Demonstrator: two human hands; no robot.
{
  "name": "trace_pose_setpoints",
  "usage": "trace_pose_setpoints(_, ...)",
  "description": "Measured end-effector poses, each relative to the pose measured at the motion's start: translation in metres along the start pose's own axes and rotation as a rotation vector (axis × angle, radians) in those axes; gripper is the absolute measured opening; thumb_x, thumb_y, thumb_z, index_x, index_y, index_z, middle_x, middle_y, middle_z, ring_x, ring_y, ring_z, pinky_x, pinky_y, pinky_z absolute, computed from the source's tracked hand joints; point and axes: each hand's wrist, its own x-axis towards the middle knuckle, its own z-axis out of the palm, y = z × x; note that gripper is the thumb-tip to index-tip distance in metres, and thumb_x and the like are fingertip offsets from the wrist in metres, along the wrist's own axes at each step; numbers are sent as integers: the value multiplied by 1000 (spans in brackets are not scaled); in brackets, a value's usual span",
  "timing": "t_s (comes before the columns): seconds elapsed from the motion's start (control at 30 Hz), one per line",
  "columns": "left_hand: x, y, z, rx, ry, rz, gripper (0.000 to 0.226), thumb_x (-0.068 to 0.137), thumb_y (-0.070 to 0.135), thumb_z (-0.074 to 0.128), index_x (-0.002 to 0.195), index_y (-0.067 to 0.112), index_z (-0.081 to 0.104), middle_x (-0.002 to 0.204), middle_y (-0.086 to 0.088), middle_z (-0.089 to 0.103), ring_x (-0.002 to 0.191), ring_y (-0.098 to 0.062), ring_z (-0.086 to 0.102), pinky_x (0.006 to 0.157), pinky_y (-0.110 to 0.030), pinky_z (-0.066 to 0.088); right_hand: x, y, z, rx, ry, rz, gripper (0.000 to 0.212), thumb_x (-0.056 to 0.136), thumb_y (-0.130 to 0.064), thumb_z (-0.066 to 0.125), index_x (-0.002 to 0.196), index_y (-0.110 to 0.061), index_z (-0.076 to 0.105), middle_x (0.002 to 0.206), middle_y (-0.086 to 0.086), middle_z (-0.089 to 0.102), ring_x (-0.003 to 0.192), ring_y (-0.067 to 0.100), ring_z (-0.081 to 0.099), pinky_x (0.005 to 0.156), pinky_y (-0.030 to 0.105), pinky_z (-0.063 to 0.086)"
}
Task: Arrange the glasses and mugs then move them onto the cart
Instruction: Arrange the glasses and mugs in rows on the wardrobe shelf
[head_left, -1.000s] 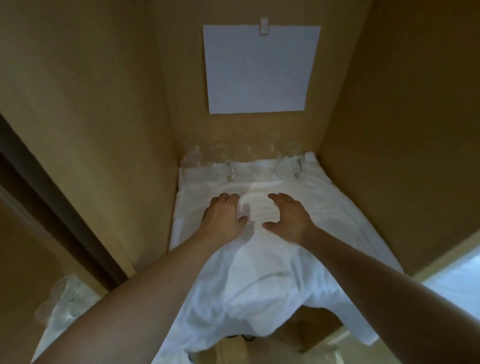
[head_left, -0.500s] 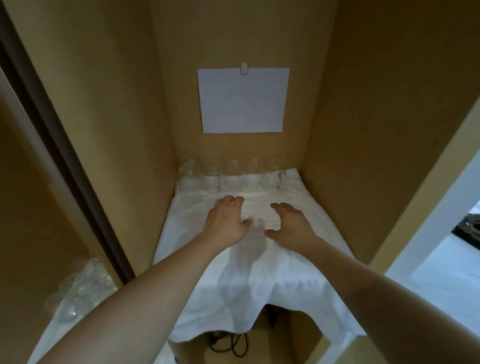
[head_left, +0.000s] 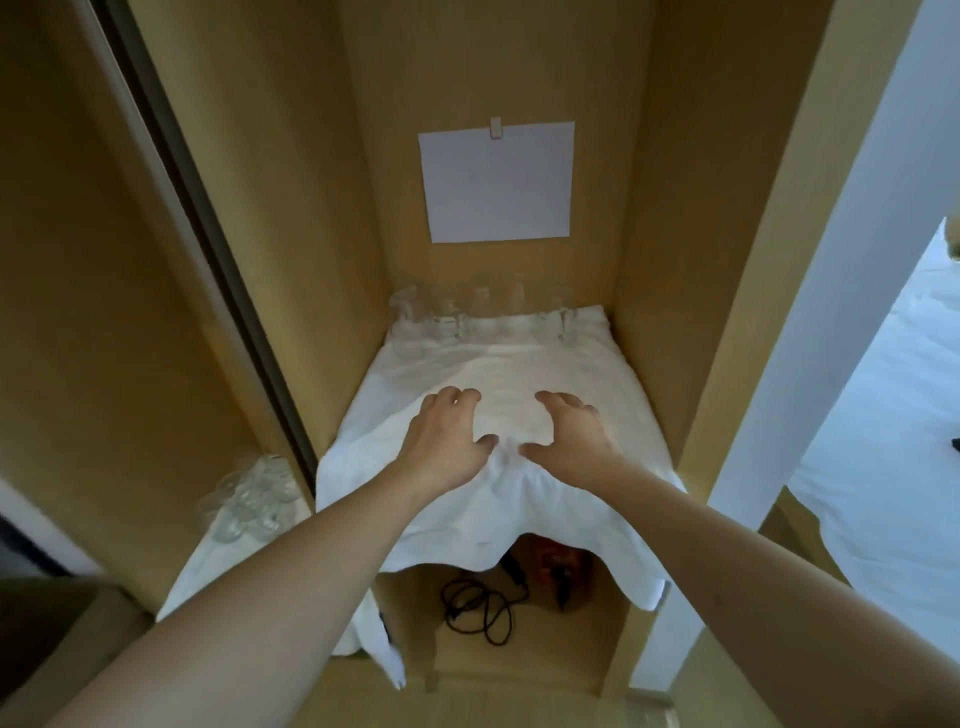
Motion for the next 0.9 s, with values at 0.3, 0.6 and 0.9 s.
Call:
trace_pose_setpoints(0.3, -57, -36, -32, 47, 49, -101, 62, 96, 46, 61, 145, 15, 43, 145, -7, 45, 135, -28, 38, 107, -41, 41, -29, -54, 12, -22, -39, -91, 81, 91, -45, 67, 157, -18, 27, 160, 7, 33, 142, 34, 35, 114, 40, 33)
trace_pose_setpoints(0.6, -99, -122, -65, 83, 41, -129, 60, 96, 46, 61, 146, 17, 43, 145, -5, 45, 135, -28, 39, 107, -38, 41, -36, -136, 51, -3, -39, -89, 81, 90, -46, 68, 157, -21, 28, 159, 3, 34, 140, 33, 36, 111, 39, 37)
trace_pose_setpoints(0.9, -165, -256, -110, 58, 33, -235, 63, 96, 46, 61, 149, 17, 42, 149, -9, 42, 139, -31, 36, 111, -43, 38, -50, -263, 135, 13, -123, -121, 78, 90, -44, 69, 154, -21, 32, 155, 5, 40, 137, 31, 40, 109, 39, 39)
